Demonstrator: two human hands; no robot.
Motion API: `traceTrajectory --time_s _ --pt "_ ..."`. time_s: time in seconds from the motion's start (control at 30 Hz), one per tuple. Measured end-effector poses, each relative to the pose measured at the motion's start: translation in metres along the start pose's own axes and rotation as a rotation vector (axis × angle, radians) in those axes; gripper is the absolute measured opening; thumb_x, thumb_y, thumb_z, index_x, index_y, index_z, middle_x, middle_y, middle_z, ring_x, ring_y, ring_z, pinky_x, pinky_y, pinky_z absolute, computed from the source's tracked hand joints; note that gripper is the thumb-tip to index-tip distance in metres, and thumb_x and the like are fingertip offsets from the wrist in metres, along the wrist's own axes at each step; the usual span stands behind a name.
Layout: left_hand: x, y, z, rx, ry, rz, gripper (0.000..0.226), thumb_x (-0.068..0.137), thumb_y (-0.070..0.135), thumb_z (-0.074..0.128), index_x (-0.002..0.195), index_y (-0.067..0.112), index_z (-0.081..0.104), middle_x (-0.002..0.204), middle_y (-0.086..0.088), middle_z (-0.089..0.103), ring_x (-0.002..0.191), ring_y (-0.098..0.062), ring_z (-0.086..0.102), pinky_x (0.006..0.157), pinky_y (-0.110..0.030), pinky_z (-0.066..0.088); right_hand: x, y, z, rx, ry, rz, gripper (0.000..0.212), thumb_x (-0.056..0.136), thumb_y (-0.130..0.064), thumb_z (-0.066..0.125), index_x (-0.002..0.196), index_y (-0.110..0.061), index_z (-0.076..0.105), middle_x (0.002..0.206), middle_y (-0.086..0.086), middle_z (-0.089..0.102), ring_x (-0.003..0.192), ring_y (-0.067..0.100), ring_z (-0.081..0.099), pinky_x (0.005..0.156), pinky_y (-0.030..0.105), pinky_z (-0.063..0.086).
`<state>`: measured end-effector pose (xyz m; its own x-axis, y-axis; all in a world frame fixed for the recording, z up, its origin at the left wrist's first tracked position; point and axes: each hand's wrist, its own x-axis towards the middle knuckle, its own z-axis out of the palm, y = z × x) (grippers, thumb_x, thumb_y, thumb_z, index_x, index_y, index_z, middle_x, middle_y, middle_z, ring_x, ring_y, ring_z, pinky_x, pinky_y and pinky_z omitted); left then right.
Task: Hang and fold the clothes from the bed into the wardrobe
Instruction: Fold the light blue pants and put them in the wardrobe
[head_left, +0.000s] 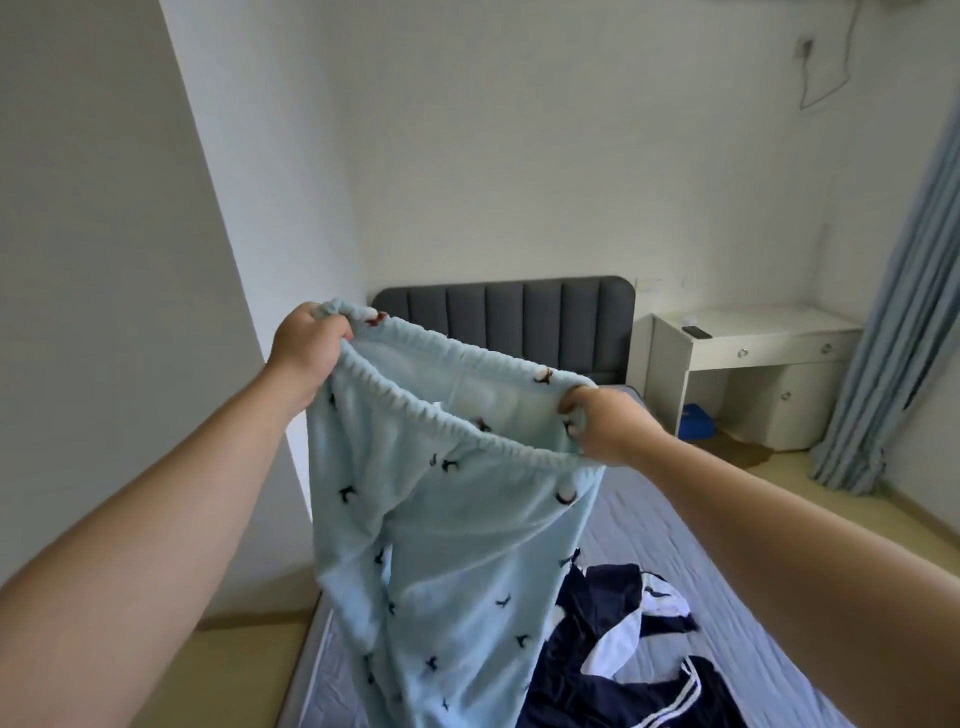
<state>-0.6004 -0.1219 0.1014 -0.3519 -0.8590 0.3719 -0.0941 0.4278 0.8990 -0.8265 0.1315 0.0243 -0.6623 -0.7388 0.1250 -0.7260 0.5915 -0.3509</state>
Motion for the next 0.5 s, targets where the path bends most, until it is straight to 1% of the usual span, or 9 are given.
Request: traceTrajectory --time_s 0.03,0.1,0.17,0.23,0.3,0.33,0.4,0.47,0.5 --pt "0.004 0.003 0.000 0.099 -0.017 0.028 0.013 0.061 0.023 0.053 0.069 0.020 0.062 0.065 0.006 0.060 0.064 -0.016 0.054 0.057 -0.027 0.040 0.008 -0.003 -0.012 0.092 0.011 0.034 0.034 0.086 -0.009 0.053 0.108 -0.033 0.061 0.099 0.000 0.062 0.066 0.017 0.063 0.053 0.030 0.054" --pt "0.014 0.011 -0.003 0.274 -0.026 0.077 0.002 0.071 0.018 0.056 0.070 0.019 0.057 0.069 0.003 0.057 0.063 -0.012 0.050 0.053 -0.028 0.034 0.022 -0.008 -0.037 0.266 0.093 0.117 0.032 0.086 0.000 0.050 0.096 -0.025 0.069 0.092 0.001 0.064 0.056 0.024 0.069 0.045 0.031 0.057" --pt "0.024 0.018 -0.009 0.442 -0.002 0.132 0.015 0.078 0.010 0.055 0.065 0.017 0.051 0.066 0.001 0.054 0.062 -0.015 0.049 0.050 -0.028 0.030 0.032 -0.012 -0.062 0.400 0.186 0.176 0.033 0.089 0.001 0.049 0.086 -0.022 0.074 0.089 0.003 0.065 0.049 0.027 0.069 0.043 0.030 0.056" --pt "0.030 0.023 -0.018 0.612 0.009 0.202 0.014 0.079 0.008 0.053 0.066 0.013 0.051 0.067 0.000 0.055 0.066 -0.025 0.051 0.051 -0.028 0.032 0.039 -0.015 -0.084 0.411 0.249 0.175 0.034 0.090 0.000 0.049 0.081 -0.021 0.074 0.087 0.004 0.065 0.048 0.027 0.069 0.043 0.031 0.057" --pt "0.029 0.029 -0.025 0.655 -0.019 0.254 0.012 0.076 0.005 0.053 0.074 0.017 0.056 0.077 0.001 0.060 0.076 -0.026 0.055 0.059 -0.029 0.038 0.044 -0.018 -0.101 0.365 0.291 0.168 0.035 0.089 0.000 0.046 0.082 -0.019 0.074 0.084 0.006 0.064 0.051 0.028 0.069 0.047 0.036 0.060" --pt "0.025 0.030 -0.026 0.638 -0.072 0.291 0.019 0.075 0.001 0.053 0.077 0.020 0.057 0.084 0.002 0.063 0.079 -0.025 0.056 0.063 -0.030 0.040 0.045 -0.020 -0.107 0.330 0.305 0.161 0.035 0.088 0.001 0.044 0.085 -0.017 0.074 0.082 0.009 0.065 0.054 0.029 0.069 0.050 0.039 0.061" --pt "0.016 0.035 -0.024 0.580 -0.283 0.388 0.032 0.070 -0.008 0.048 0.076 0.024 0.051 0.093 -0.002 0.066 0.080 -0.027 0.058 0.065 -0.032 0.044 0.045 -0.025 -0.114 0.216 0.321 0.130 0.031 0.085 0.001 0.043 0.089 -0.013 0.071 0.082 0.012 0.067 0.059 0.027 0.069 0.055 0.039 0.061" --pt "0.000 0.041 -0.018 0.523 -0.509 0.429 0.041 0.066 -0.013 0.041 0.074 0.027 0.045 0.097 -0.011 0.065 0.073 -0.023 0.052 0.061 -0.030 0.043 0.044 -0.030 -0.115 0.114 0.353 0.092 0.023 0.081 -0.004 0.045 0.092 -0.011 0.065 0.092 0.010 0.066 0.065 0.019 0.060 0.054 0.031 0.052" --pt "-0.007 0.044 -0.014 0.522 -0.587 0.432 0.043 0.064 -0.013 0.038 0.074 0.028 0.045 0.101 -0.014 0.064 0.068 -0.020 0.048 0.058 -0.028 0.041 0.043 -0.032 -0.114 0.093 0.365 0.077 0.024 0.081 -0.007 0.047 0.099 -0.011 0.062 0.101 0.008 0.062 0.070 0.016 0.056 0.057 0.028 0.047"
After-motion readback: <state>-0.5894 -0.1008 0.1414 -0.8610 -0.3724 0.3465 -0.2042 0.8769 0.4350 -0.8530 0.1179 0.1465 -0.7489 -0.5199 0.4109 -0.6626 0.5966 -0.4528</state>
